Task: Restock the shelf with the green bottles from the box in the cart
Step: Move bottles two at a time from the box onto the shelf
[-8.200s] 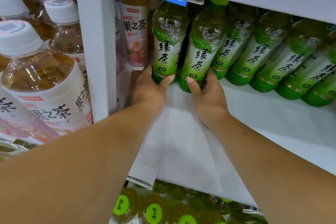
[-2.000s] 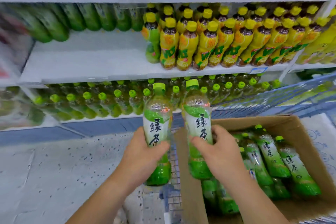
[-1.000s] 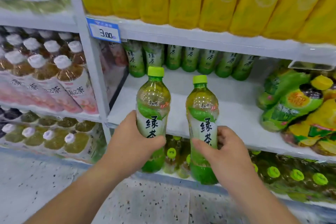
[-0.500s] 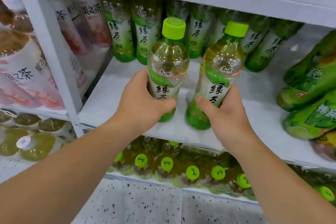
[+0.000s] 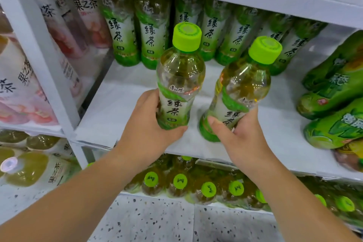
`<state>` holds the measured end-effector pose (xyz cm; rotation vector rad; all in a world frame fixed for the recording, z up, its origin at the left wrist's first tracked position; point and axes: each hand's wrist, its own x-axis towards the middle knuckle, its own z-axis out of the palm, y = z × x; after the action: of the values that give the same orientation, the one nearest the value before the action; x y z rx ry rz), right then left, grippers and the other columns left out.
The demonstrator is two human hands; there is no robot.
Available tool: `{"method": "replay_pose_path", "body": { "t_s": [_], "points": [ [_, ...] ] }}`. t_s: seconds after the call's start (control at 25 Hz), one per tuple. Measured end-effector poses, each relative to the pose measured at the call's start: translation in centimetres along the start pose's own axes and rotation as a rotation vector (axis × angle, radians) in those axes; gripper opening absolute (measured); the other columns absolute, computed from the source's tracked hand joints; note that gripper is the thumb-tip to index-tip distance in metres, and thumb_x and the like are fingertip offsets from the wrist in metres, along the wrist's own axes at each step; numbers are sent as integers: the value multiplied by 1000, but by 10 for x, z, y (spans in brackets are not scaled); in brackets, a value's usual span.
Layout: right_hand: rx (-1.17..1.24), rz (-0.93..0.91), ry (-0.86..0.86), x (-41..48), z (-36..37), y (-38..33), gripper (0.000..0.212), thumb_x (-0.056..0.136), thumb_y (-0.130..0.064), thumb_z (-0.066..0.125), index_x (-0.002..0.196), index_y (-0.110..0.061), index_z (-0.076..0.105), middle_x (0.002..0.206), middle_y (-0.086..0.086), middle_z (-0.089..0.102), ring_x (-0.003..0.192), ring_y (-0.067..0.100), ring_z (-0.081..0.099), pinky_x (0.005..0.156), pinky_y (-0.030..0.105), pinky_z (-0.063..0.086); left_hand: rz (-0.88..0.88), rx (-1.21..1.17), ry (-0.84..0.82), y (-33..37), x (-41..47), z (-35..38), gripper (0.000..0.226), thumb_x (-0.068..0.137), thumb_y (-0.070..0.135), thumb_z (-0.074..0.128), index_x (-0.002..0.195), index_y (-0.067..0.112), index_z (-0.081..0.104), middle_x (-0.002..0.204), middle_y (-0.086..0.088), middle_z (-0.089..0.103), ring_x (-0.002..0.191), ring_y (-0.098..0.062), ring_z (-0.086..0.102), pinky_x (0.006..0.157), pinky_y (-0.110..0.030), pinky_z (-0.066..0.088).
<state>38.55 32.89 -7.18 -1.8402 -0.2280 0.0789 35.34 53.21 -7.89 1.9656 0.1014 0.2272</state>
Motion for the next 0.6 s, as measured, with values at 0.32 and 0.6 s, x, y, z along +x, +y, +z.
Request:
{"method": "replay_pose_path", "body": {
  "t_s": [0.32, 0.6],
  "points": [
    [-112, 73, 29, -15, -1, 14, 57, 78, -25, 83, 106, -61, 50, 112, -38, 63, 105, -16, 59, 74, -3, 43, -38, 49, 77, -19, -1, 0, 58, 69, 34, 90, 116, 45, 58, 112, 22, 64, 104, 8, 60, 84, -1, 44],
    [-152, -22, 94, 67, 7, 29, 51, 77, -20, 84, 111, -43, 54, 101, -32, 67, 99, -10, 64, 80, 7, 48, -56, 143, 172, -15, 62, 10, 52, 68, 31, 91, 114, 31, 67, 99, 14, 70, 87, 4, 64, 81, -20, 56]
  ]
}}
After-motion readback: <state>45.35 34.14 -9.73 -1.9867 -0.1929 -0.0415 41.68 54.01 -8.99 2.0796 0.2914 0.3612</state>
